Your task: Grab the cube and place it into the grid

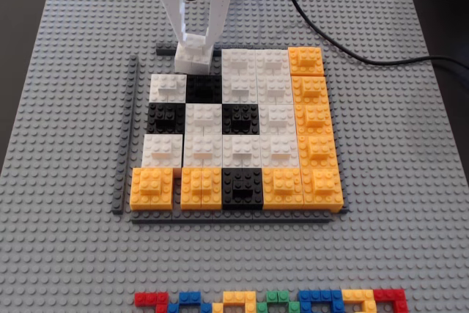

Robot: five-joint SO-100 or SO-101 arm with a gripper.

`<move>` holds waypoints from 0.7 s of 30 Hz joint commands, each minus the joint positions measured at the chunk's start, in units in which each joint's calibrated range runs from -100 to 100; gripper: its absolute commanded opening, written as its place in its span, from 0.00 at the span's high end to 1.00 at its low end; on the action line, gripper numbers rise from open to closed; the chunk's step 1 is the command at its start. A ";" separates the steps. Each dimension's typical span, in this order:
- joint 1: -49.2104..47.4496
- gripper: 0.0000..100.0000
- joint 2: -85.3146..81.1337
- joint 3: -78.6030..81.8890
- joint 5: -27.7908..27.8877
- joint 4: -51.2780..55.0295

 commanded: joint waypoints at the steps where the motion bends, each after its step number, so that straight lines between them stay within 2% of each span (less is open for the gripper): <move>1: 0.21 0.97 0.45 -0.49 -0.10 -1.01; 21: -0.75 0.97 1.74 -4.39 -0.63 -0.32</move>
